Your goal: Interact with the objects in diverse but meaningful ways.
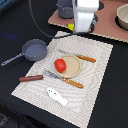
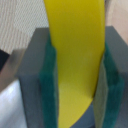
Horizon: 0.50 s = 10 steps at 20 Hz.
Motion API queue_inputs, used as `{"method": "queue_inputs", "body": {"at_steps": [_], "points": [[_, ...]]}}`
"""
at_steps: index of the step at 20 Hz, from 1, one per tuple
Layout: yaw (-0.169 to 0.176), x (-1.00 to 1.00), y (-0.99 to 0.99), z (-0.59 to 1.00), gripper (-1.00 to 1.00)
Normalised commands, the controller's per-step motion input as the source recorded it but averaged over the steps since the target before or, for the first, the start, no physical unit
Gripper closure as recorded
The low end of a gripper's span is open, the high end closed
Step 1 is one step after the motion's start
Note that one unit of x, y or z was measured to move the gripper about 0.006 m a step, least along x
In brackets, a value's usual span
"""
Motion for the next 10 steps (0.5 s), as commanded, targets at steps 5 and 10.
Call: {"method": "queue_inputs", "body": {"at_steps": [5, 10], "points": [[0.0, -1.0, 0.04, -0.42, 1.0], [0.0, -1.0, 0.06, -0.54, 1.0]]}}
